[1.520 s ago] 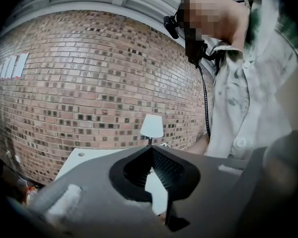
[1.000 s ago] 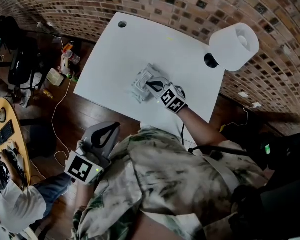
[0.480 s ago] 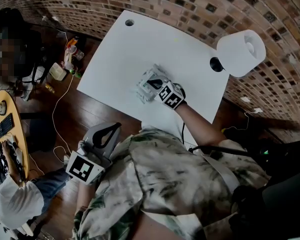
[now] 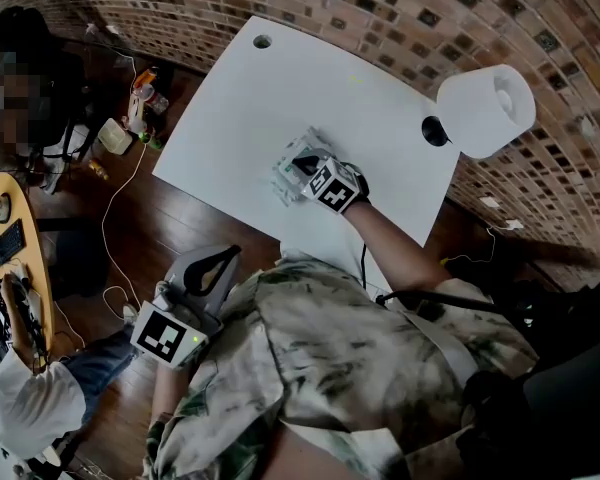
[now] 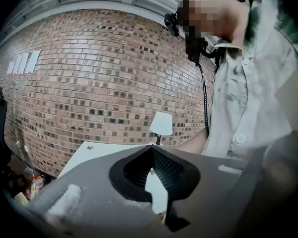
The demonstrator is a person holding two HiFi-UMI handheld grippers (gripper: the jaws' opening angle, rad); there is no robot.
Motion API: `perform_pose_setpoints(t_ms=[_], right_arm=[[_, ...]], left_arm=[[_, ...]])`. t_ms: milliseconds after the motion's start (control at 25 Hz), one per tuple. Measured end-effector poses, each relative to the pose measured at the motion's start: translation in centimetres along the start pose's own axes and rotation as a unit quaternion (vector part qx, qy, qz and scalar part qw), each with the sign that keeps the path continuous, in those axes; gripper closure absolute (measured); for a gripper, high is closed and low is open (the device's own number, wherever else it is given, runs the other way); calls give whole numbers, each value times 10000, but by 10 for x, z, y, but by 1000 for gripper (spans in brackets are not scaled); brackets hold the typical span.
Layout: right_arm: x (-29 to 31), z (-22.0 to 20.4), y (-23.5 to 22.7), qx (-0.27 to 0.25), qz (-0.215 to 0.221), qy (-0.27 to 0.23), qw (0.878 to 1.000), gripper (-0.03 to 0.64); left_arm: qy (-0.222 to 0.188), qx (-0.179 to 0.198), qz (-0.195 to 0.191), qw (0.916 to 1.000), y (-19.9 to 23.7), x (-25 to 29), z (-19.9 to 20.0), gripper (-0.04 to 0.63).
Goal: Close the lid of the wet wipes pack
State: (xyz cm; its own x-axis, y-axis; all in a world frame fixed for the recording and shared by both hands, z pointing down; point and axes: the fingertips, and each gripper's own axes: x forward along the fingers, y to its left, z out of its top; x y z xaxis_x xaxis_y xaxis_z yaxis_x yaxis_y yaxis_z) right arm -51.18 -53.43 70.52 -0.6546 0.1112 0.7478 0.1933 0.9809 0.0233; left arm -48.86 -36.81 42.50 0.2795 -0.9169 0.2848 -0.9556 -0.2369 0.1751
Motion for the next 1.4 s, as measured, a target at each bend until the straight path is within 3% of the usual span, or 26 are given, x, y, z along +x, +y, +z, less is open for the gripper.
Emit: perform_pose_setpoints(t_ms=[400,720,1120,1400], right_arm=[[2,2,0,-44,-213,-4,9998,620],[-28,5,12,162,-494,-308,9982,615],[-106,42,108,157,-595,-1199,9909,615],[-173,57,179,260,-974,-1657,9810,615]], left_arm=[[-59,-4,-57,10000,-3,-12,2,594],[-173,130,-131,9997,-20,-38,-1,594],[-314,319,-384,9983,-54,-84,-11,594],[-353,419,-752,9957,-88,-118,-28,594]])
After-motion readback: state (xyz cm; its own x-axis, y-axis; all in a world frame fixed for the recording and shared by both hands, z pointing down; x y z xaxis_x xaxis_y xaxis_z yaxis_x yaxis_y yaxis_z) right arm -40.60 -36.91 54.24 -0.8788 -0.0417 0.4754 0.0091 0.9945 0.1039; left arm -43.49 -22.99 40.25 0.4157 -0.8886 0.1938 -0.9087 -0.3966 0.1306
